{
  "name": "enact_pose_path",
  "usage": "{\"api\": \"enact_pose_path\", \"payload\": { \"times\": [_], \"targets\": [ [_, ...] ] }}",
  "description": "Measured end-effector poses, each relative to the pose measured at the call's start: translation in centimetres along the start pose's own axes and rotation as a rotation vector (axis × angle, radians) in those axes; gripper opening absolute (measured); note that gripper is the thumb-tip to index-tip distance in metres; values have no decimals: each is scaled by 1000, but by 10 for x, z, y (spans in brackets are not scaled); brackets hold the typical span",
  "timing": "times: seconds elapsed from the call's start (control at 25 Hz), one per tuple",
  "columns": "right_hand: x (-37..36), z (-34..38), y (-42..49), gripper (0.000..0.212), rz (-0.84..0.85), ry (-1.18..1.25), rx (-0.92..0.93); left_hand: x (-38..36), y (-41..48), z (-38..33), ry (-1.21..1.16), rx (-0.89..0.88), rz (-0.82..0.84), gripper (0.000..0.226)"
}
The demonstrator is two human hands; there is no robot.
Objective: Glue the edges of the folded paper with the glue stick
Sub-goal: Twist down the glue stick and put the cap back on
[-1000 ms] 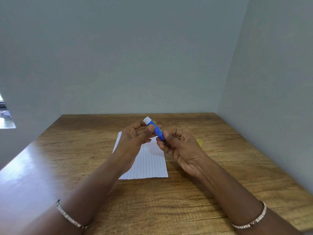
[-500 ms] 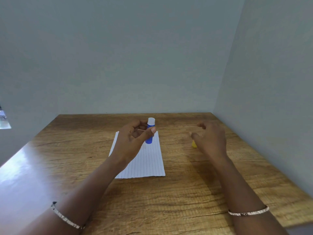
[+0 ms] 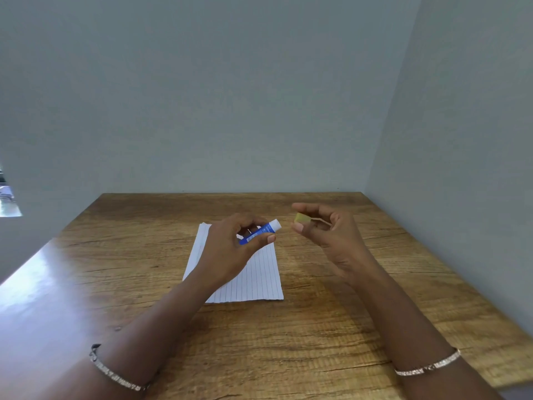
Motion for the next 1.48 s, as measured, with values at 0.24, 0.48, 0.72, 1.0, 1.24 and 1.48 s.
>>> {"api": "enact_pose_path", "payload": {
  "times": [0.24, 0.48, 0.72, 1.0, 1.24, 1.48],
  "targets": [
    [-18, 3, -3, 23, 131, -6, 58, 0, 0, 0, 9, -21, -14, 32],
    [-25, 3, -5, 28, 117, 102, 37, -3, -1, -3, -53, -30, 27, 29],
    [-38, -2, -10, 27, 188, 163, 7, -7, -2, 0, -224, 21, 76, 27],
    [-40, -1, -11, 24, 203, -12, 68, -16, -5, 1, -358, 129, 211, 23],
    [-56, 1, -23, 97, 381, -383, 193, -15, -7, 5, -748, 270, 271, 34],
    [-50, 17, -21, 81, 117, -576, 501, -27, -14, -3, -855, 316, 348, 39]
  ]
}}
Point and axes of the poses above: each hand's wrist, its own y-axis towards the middle knuckle, its own x-axis out of the back of the hand, z = x × y, the point moved 7 cm from there along y, towards the middle knuckle, and after that the axes turned 6 degrees about y, right-handed, at the moved point
